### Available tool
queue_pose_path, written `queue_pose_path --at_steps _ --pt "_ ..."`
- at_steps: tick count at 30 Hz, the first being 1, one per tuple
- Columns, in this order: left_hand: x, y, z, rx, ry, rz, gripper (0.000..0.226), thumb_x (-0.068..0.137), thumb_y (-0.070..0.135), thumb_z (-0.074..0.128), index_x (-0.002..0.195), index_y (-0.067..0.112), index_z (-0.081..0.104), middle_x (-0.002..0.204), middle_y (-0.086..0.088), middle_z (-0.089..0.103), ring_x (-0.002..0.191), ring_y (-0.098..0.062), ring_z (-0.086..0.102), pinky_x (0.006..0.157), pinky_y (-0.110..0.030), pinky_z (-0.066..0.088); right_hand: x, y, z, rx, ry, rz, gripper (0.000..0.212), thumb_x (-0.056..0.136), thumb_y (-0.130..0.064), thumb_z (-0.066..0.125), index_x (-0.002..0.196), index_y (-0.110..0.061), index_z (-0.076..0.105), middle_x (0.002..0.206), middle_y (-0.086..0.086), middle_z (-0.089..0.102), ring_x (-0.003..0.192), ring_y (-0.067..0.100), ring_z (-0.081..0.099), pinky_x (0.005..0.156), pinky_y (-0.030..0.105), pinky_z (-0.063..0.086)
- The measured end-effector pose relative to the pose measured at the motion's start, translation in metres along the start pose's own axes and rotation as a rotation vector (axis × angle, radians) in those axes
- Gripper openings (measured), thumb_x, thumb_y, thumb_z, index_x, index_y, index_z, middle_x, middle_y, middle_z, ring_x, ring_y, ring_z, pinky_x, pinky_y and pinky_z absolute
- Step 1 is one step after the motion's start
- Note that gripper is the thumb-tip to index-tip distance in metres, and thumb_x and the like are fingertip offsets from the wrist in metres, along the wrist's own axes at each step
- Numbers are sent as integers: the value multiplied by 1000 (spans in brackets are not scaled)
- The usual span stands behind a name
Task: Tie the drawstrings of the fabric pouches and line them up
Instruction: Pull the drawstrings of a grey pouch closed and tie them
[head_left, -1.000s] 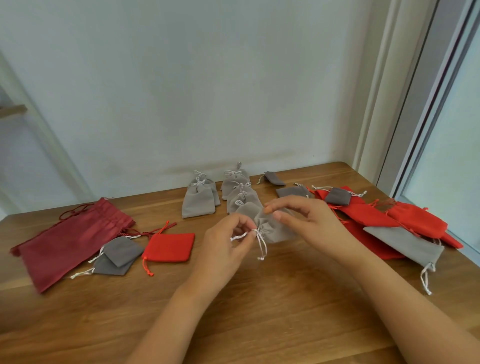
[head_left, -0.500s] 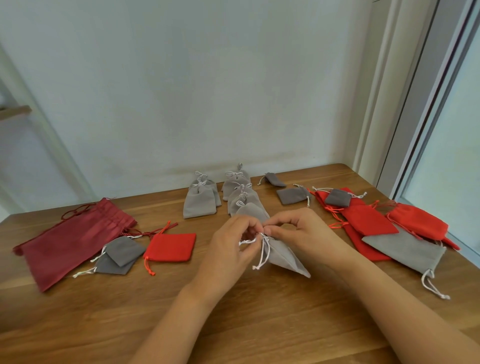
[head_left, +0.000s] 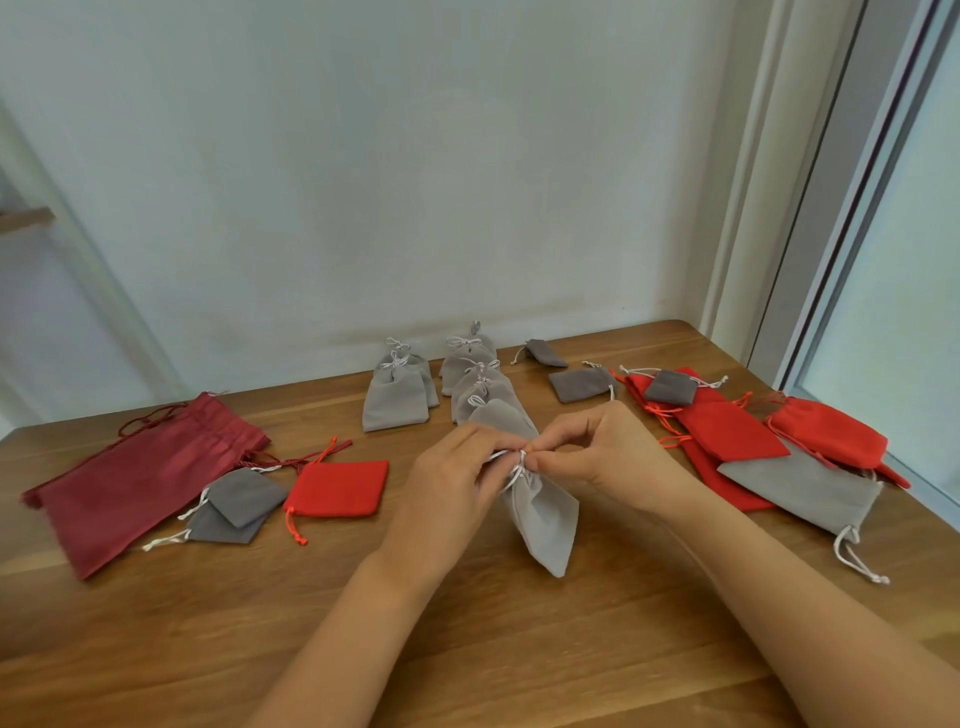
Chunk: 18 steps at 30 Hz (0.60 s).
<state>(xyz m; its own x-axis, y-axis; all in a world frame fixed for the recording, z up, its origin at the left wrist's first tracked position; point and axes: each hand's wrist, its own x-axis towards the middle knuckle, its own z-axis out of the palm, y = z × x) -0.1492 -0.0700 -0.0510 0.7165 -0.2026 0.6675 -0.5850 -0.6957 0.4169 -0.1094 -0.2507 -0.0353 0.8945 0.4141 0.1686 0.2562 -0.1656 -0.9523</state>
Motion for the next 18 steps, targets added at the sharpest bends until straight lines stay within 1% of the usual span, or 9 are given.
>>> queue_pose_path --at_steps 2,4,6,7,9,12,14,16,18 --pt "1 -1 0 -3 34 -26 16 87 26 65 96 16 72 89 9 68 85 0 60 74 -10 46 1 1 3 -9 48 5 7 79 -8 77 79 -15 78 78 5 75 75 13 66 73 25 52" --pt "3 0 1 -2 48 -52 13 84 18 70 96 16 74 84 14 66 83 5 58 73 -6 43 1 1 6 -26 84 10 4 79 -8 76 78 -12 77 77 6 74 71 10 65 69 21 52" --pt "4 1 2 13 30 -75 13 83 14 71 96 16 76 79 25 55 79 13 54 72 -1 38 2 1 8 -69 104 8 5 80 -9 75 76 -12 74 74 5 73 67 7 63 65 19 51" --pt "4 1 2 16 16 -88 12 84 14 71 95 16 76 76 27 52 78 14 53 71 0 37 3 2 10 -89 106 13 5 79 -8 75 76 -11 73 73 4 72 65 6 63 64 19 51" --pt "4 0 1 19 -21 -116 6 85 16 71 89 16 75 73 24 52 76 11 54 69 -1 36 4 2 11 -117 120 30 5 79 -7 73 76 -10 71 71 4 71 64 7 62 63 22 50" --pt "3 1 -3 23 -85 -156 8 89 21 66 82 19 67 75 17 57 77 1 54 66 -5 36 6 3 3 -172 189 41 4 78 -8 71 76 -11 71 75 6 72 69 16 66 69 35 54" --pt "2 7 -5 -5 -134 -147 13 92 21 63 80 25 60 75 18 54 76 2 52 65 -6 35 6 2 -2 -231 195 37 5 78 -10 72 77 -15 71 76 2 72 75 19 68 74 37 56" --pt "2 14 -5 -37 -181 -137 14 93 20 62 80 24 58 73 19 51 73 6 50 64 -6 34 5 2 -3 -276 201 23 6 78 -10 73 77 -16 72 73 -1 72 72 16 68 72 37 57" --pt "2 15 -6 -80 -197 -156 13 92 19 62 80 23 60 73 17 54 73 4 51 64 -7 36 4 2 -1 -305 217 -3 7 78 -9 73 77 -15 71 72 -2 71 69 13 66 69 35 56"
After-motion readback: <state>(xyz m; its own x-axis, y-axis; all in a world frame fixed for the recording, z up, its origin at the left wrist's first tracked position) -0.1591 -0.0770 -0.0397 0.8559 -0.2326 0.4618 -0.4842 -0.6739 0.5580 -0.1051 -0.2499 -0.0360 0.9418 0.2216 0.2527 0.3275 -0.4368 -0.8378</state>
